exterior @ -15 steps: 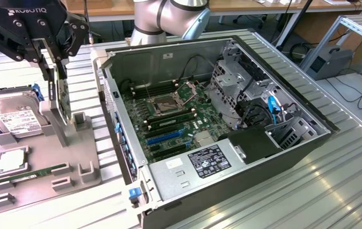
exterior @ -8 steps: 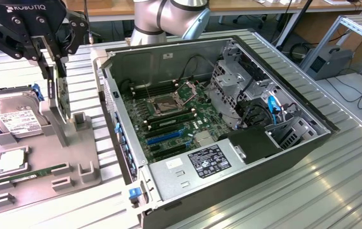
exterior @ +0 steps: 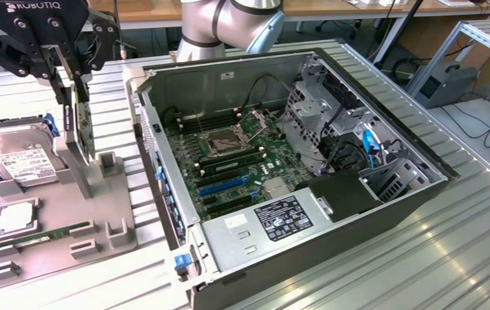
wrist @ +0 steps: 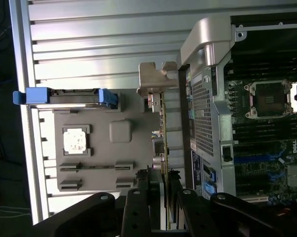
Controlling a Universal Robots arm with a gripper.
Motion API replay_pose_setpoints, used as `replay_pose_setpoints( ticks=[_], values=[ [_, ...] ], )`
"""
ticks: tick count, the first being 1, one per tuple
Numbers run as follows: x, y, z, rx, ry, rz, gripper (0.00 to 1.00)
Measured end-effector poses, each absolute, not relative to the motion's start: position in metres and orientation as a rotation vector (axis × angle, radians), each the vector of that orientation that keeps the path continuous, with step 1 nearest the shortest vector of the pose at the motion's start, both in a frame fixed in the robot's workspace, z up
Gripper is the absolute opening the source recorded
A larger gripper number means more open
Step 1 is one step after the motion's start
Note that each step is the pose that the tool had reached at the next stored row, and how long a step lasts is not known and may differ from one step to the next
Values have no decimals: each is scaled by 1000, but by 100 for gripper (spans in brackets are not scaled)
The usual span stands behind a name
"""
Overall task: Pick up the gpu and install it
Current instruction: 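Pick up the gpu and move the gpu toward the slot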
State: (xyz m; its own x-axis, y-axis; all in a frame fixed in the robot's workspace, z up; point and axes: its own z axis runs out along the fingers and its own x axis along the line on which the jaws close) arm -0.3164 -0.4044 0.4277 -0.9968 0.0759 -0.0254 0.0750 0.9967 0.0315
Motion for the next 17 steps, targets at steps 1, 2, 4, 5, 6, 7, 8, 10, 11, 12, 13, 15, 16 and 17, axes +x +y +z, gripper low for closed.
replay_pose_setpoints(
  ticks=[1, 2, 4, 5, 6, 7, 8, 10, 11, 12, 13, 15, 16, 17],
  values=[
    [-316, -404, 428, 118, 3112, 48, 27],
    [-316, -404, 429, 118, 3112, 48, 27],
    [-316, -404, 430, 118, 3112, 48, 27],
    [-316, -404, 430, 118, 3112, 48, 27],
    [-316, -404, 431, 118, 3112, 48, 27],
    [-316, -404, 432, 118, 3112, 48, 27],
    [-316, -404, 432, 118, 3112, 48, 27],
    [-316, -404, 434, 118, 3112, 48, 27],
    [-316, -404, 434, 118, 3112, 48, 27],
    [-316, -404, 435, 118, 3112, 48, 27],
    [-316, -404, 435, 118, 3112, 48, 27],
    [-316, -404, 437, 118, 3112, 48, 27],
    [-316, -404, 437, 118, 3112, 48, 27],
    [-316, -404, 438, 118, 3112, 48, 27]
  ],
)
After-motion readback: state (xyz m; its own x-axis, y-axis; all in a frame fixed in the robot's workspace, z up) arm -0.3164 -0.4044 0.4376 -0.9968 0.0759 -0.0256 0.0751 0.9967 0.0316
